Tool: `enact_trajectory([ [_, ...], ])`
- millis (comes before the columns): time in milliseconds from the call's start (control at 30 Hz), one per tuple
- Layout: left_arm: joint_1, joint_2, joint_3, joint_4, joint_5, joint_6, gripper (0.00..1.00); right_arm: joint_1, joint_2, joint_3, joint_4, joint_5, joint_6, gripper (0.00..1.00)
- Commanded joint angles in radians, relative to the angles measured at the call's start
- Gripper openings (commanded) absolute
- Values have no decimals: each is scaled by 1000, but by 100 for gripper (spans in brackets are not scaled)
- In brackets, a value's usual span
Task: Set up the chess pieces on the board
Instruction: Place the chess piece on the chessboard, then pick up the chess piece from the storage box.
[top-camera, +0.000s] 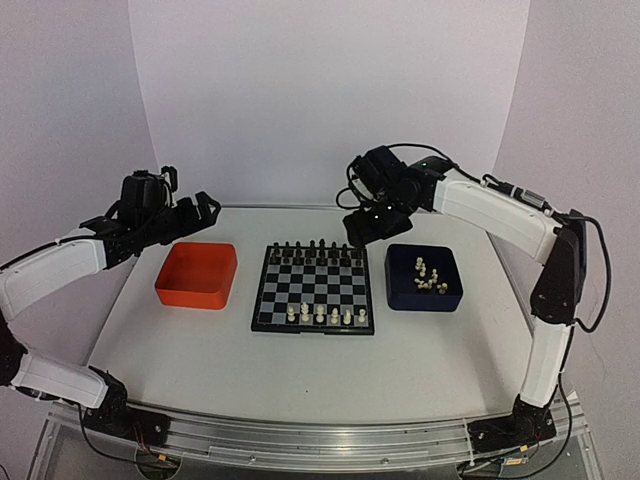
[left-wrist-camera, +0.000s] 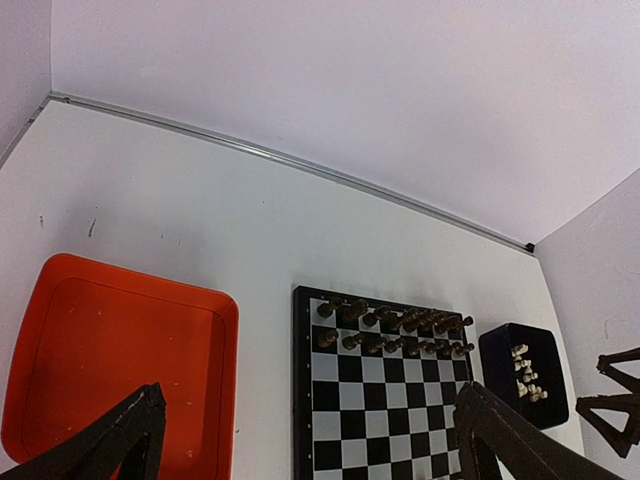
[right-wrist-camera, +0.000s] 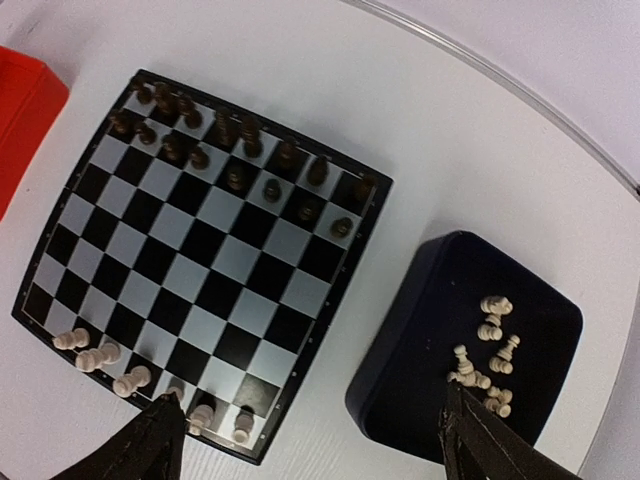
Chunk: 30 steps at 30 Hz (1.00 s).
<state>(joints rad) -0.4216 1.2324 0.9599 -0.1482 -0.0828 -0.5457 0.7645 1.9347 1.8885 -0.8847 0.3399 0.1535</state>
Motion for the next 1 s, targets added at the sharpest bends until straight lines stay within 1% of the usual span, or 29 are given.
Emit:
enact_trajectory([
  [0,7,5,76,36,-17,38,100,-54,-156,-116,77,63,65,85],
  [133,7,52,106,61,-5,49,100,-98,-232,-223,103,88,79,88],
  [267,11,107,136,90,7,56,100,-163,-270,-286,110,80,100,89],
  [433,18,193,186,119,13,57,100,-257,-278,-333,115,18,116,89],
  [533,21,244,222,132,16,55,100,-325,-260,-334,113,-59,114,89],
  [667,23,299,282,115,9,57,100,-391,-241,-334,112,-146,104,88],
  [767,23,325,340,83,3,52,100,-420,-226,-335,110,-180,104,88],
  [867,24,351,387,55,-2,63,100,-426,-194,-322,109,-211,31,87],
  [967,24,371,404,63,-2,79,100,-427,-131,-291,107,-250,-97,82],
])
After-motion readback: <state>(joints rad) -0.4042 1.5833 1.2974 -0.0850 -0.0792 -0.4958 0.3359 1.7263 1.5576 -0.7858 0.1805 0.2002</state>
